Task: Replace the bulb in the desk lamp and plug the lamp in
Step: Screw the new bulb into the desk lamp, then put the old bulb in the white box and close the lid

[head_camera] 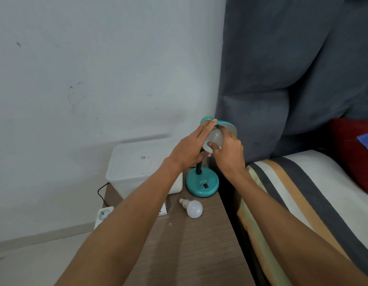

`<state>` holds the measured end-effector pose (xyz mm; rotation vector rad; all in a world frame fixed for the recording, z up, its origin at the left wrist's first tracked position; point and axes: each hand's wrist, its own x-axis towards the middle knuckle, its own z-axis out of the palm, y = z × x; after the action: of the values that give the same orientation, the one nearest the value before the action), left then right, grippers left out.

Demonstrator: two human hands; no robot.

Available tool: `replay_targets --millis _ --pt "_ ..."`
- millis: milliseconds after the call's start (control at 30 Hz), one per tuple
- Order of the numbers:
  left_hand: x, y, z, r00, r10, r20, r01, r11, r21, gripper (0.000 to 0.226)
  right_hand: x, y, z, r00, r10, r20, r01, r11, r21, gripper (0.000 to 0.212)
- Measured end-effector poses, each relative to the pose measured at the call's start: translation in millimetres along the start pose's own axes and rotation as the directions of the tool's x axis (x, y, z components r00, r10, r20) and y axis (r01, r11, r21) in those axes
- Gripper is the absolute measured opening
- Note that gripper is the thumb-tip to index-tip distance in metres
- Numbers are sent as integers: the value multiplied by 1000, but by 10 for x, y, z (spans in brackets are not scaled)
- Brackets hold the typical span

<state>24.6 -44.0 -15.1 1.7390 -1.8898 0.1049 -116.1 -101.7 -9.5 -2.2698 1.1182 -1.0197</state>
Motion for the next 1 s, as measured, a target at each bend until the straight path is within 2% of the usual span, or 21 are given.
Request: replay_targets --millis 100,233,467,533,600,700,833,1000 --pt "11 1 3 1000 1 0 -1 1000 7 110 12 -32 -8 996 91 -9 -90 992 89 57" --pt "14 42 -14 1000 3 -3 -2 1000 17 108 17 -60 -81 995 95 -9 -93 989 117 57" --pt "-63 138 -210 1000 14 13 -14 999 51 112 -29 -251 -278 966 -55 -252 62 998 19 34" --pt "-166 86 -278 999 -31 -8 32 999 38 115 -35 -390 -292 953 -114 -280 121 993 7 29" --pt "-313 2 -352 990 -134 -31 135 991 9 116 -33 -546 -249 948 -159 -277 175 984 36 28" --pt "-606 -162 -470 948 -306 -81 306 952 -20 108 -61 -740 -49 961 -214 -173 230 970 79 35" --pt "-1097 -489 -628 844 -512 -162 522 853 24 103 -165 -888 360 973 -214 84 205 974 100 53" --pt "-1630 -938 -760 666 -732 -143 745 662 78 110 -229 -762 887 936 -62 345 67 998 -1 80"
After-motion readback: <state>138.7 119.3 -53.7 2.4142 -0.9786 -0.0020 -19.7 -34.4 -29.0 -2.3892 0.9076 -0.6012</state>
